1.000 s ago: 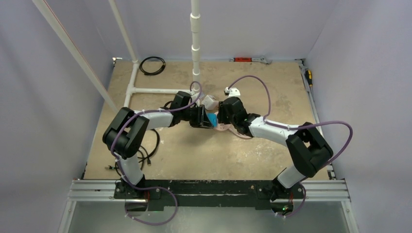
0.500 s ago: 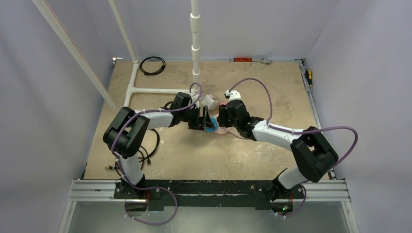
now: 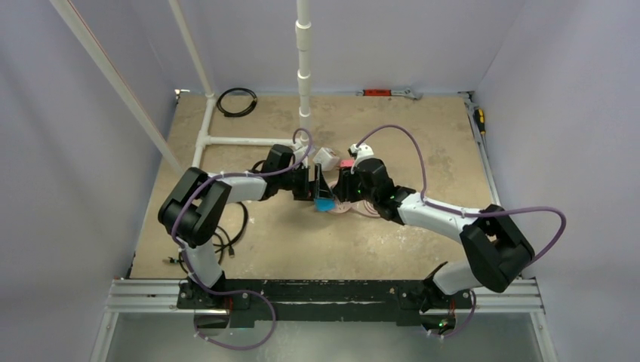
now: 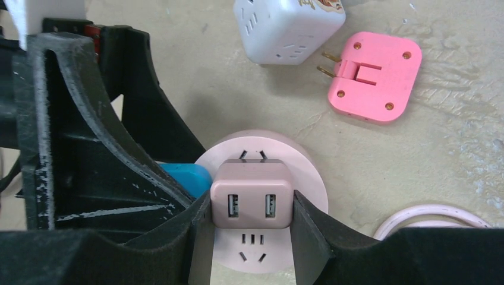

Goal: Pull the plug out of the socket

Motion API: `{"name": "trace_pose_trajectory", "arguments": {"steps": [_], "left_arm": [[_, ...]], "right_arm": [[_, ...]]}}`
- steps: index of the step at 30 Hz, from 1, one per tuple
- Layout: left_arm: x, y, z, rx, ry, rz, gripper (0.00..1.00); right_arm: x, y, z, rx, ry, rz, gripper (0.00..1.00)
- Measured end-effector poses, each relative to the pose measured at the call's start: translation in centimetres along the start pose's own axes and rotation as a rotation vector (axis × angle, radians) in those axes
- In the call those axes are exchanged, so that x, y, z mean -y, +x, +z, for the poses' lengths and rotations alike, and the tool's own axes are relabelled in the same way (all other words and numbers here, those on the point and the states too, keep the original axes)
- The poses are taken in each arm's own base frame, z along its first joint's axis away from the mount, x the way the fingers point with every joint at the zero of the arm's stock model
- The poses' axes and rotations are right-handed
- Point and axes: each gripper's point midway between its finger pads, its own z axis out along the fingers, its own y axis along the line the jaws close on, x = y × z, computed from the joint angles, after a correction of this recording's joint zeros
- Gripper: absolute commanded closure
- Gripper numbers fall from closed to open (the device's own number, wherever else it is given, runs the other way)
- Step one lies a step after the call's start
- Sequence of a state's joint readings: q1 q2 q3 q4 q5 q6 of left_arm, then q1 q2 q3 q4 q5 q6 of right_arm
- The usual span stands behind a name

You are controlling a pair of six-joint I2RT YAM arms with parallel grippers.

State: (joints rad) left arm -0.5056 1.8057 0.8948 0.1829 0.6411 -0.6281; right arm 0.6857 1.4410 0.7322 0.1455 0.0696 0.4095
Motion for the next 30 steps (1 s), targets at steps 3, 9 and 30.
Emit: {"name": "trace_pose_trajectory", "arguments": {"steps": [3, 9, 30], "left_arm": [[0.3, 0.0, 0.0, 0.003, 0.022, -0.006, 0.25], [1.0, -0.1, 0.0, 0.012, 0.062, -0.011, 0.33], [2.2, -0.6, -0.2, 0.033, 0.133, -0.014, 0.93]], "right_arm": [[-0.4, -0.3, -0.2, 0.010, -0.018, 0.003, 1.00], [-0.5, -0.6, -0.3, 0.020, -0.021, 0.006, 1.00], [-0.3, -1.5, -0.5, 0.066, 0.005, 0.028, 1.00]]}}
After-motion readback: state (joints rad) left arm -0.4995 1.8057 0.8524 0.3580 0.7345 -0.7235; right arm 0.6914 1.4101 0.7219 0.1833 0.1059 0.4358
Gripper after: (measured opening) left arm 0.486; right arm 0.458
